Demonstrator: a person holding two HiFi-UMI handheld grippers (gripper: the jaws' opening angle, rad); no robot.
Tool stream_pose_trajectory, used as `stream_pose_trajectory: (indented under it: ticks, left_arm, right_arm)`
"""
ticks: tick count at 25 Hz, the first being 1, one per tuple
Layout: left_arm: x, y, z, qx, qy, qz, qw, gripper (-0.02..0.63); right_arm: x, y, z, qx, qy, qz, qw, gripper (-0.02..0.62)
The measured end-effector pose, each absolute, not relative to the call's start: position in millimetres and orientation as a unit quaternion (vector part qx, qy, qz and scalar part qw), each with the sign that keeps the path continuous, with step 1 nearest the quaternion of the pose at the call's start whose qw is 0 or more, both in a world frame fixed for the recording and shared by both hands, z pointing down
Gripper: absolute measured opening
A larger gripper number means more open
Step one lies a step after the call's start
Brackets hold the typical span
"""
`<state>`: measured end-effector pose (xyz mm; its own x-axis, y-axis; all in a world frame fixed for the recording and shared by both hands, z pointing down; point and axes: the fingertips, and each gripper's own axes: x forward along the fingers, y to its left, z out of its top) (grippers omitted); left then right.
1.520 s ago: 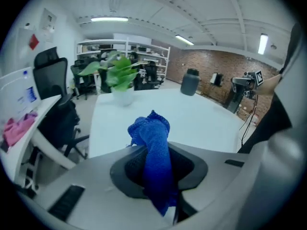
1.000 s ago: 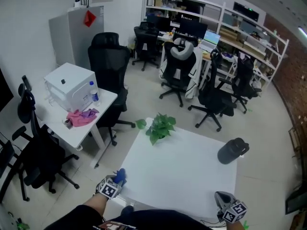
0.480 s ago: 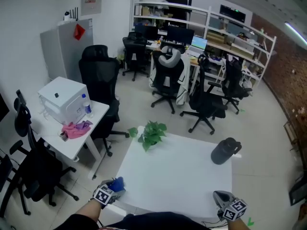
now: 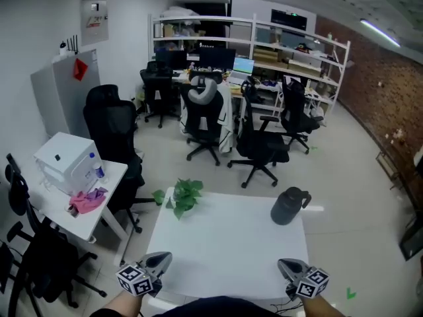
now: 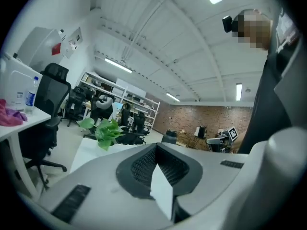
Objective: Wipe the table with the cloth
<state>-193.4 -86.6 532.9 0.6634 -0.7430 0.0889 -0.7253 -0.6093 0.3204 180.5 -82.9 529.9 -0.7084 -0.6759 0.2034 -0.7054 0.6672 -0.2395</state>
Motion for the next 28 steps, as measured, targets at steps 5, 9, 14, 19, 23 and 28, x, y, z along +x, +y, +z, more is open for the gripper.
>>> stream_pose_trajectory:
  ticks: [5,9,14,19,23,28]
  left_arm:
    - [-152,-95,553,0.903,-0.388,-0.011,0.185,0.006]
    - [-133,-93,559,0.911,-0.370,0.005,0.181,0.006]
    - [-129,-89,562,0.912,-0.365,0.014,0.188,0.006]
    - [-132,-88,563,0.911,-0.367,0.018,0.188,0.006]
    - [-134,-86,563,0.911,-0.366,0.019,0.189,0.006]
    - [-138,-85,564,0.909,-0.366,0.018,0.197,0.006]
  right_arm:
    - [192,-86,534,0.390,-0.904,0.175,0.023,0.009]
    - [201,-87,534,0.396,-0.902,0.169,0.024,0.009]
    - [204,-86,533,0.397,-0.904,0.157,0.034,0.009]
    - [204,-86,534,0.397,-0.904,0.155,0.037,0.009]
    - [203,-87,533,0.396,-0.905,0.153,0.040,0.009]
    - [199,-87,533,0.393,-0.906,0.151,0.043,0.009]
